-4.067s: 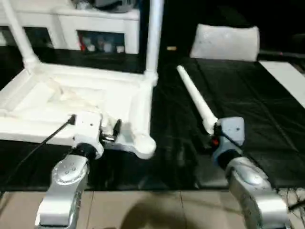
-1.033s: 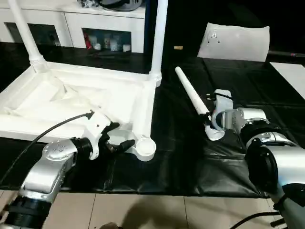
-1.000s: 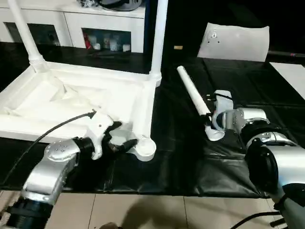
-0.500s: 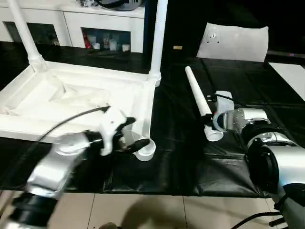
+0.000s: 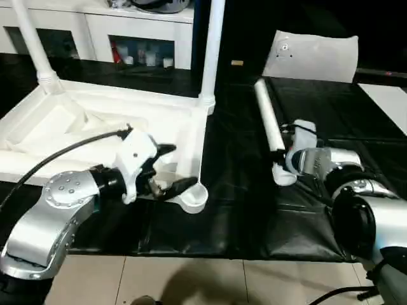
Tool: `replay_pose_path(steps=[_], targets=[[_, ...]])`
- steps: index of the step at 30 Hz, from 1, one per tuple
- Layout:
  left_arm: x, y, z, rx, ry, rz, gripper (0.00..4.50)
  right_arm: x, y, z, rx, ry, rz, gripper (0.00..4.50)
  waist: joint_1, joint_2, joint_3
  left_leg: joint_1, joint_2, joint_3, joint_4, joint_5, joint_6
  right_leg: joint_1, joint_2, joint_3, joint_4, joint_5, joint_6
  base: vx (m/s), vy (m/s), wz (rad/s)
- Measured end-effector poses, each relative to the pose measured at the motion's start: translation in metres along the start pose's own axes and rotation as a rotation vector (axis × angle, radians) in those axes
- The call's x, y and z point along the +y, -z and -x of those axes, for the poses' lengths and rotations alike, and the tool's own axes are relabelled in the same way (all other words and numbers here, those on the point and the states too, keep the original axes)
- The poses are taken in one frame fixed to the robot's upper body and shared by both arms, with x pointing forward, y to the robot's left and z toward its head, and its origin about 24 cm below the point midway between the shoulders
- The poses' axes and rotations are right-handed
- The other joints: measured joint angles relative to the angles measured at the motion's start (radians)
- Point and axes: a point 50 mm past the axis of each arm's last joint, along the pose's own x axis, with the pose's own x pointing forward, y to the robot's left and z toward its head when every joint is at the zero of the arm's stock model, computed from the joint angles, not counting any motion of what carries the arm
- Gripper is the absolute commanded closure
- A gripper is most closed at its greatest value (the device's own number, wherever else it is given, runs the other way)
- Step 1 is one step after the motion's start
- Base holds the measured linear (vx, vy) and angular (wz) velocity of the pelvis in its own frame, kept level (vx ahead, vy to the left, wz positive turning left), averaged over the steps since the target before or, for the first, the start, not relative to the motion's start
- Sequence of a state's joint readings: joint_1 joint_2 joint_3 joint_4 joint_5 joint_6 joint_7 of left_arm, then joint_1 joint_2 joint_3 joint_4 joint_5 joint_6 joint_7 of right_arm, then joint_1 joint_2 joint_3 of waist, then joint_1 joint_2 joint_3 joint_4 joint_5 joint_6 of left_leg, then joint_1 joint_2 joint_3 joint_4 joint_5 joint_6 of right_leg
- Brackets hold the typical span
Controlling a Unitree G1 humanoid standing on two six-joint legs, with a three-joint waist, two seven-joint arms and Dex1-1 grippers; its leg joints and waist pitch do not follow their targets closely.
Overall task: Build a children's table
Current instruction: Pick table leg
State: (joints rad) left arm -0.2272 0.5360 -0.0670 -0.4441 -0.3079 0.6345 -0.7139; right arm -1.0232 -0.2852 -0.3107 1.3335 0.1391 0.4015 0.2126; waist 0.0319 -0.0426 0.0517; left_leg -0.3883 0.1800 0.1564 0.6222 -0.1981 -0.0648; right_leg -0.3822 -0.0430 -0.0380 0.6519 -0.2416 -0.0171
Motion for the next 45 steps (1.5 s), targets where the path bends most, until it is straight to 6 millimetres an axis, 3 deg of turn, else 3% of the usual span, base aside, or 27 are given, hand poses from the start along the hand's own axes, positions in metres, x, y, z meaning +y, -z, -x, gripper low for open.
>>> replay_pose_path(steps=[2, 6, 11, 14, 18, 27, 34, 43, 45], targets=[[0.000, -0.003, -0.002, -0.019, -0.022, 0.007, 0.00, -0.001, -0.006, 0.001, -0.050, -0.022, -0.033, 2.59, 0.000, 0.002, 0.001, -0.001, 0.001, 0.001, 0.000, 0.000, 0.000, -0.001, 0.001, 0.000, 0.000, 0.000, 0.000, 0.000, 0.000, 0.00], [0.003, -0.017, -0.016, -0.106, -0.082, 0.030, 0.00, 0.008, -0.035, 0.008, -0.255, -0.117, -0.065, 2.59, 0.003, 0.009, 0.005, -0.001, 0.002, 0.003, 0.000, 0.000, 0.001, -0.002, 0.001, -0.001, 0.000, 0.000, 0.000, 0.000, 0.000, 0.00], [0.025, -0.022, -0.027, -0.150, -0.219, 0.101, 0.00, 0.019, -0.053, 0.018, -0.433, -0.272, -0.104, 2.59, 0.003, 0.013, 0.007, -0.001, 0.003, 0.002, 0.000, 0.001, 0.003, -0.001, 0.001, -0.001, 0.000, 0.000, 0.000, 0.000, 0.000, 0.00], [0.036, -0.026, -0.037, -0.197, -0.248, 0.161, 0.00, 0.019, -0.045, 0.027, -0.527, -0.377, -0.157, 2.59, 0.009, 0.012, 0.007, -0.002, 0.003, 0.001, -0.001, 0.005, 0.011, -0.001, 0.001, -0.001, -0.002, 0.000, 0.000, 0.000, 0.000, 0.00], [0.044, -0.039, -0.052, -0.298, -0.173, 0.322, 0.00, 0.032, -0.024, 0.055, -0.621, -0.677, -0.227, 2.59, 0.022, 0.013, 0.007, -0.002, 0.003, 0.001, -0.003, 0.006, 0.016, -0.001, 0.001, 0.000, -0.005, 0.001, 0.001, 0.000, 0.000, 0.00], [0.044, -0.070, -0.080, -0.390, -0.055, 0.473, 0.00, 0.048, 0.005, 0.093, -0.581, -0.980, -0.247, 2.59, 0.028, 0.013, 0.007, 0.002, 0.002, 0.002, -0.006, 0.006, 0.010, 0.002, -0.001, 0.000, -0.006, 0.004, 0.000, 0.000, 0.000, 0.00], [0.033, -0.081, -0.092, -0.437, 0.091, 0.618, 0.00, 0.062, 0.018, 0.116, -0.508, -1.118, -0.217, 2.59, 0.028, 0.012, 0.008, 0.002, 0.002, 0.002, -0.008, 0.007, 0.010, 0.001, -0.001, 0.000, -0.006, 0.004, 0.001, 0.000, 0.000, 0.00], [0.028, -0.084, -0.091, -0.479, 0.208, 0.644, 0.00, 0.069, 0.024, 0.121, -0.439, -1.182, -0.199, 2.59, 0.029, 0.012, 0.008, 0.001, 0.002, 0.002, -0.013, 0.009, 0.009, 0.001, -0.001, -0.001, -0.010, 0.005, 0.002, 0.000, 0.000, 0.00], [0.023, -0.087, -0.091, -0.492, 0.266, 0.655, 0.18, 0.075, 0.025, 0.122, -0.420, -1.213, -0.183, 2.59, 0.030, 0.012, 0.008, 0.001, 0.001, 0.002, -0.015, 0.010, 0.009, 0.001, -0.001, -0.001, -0.012, 0.005, 0.002, 0.000, 0.000, 0.00]])
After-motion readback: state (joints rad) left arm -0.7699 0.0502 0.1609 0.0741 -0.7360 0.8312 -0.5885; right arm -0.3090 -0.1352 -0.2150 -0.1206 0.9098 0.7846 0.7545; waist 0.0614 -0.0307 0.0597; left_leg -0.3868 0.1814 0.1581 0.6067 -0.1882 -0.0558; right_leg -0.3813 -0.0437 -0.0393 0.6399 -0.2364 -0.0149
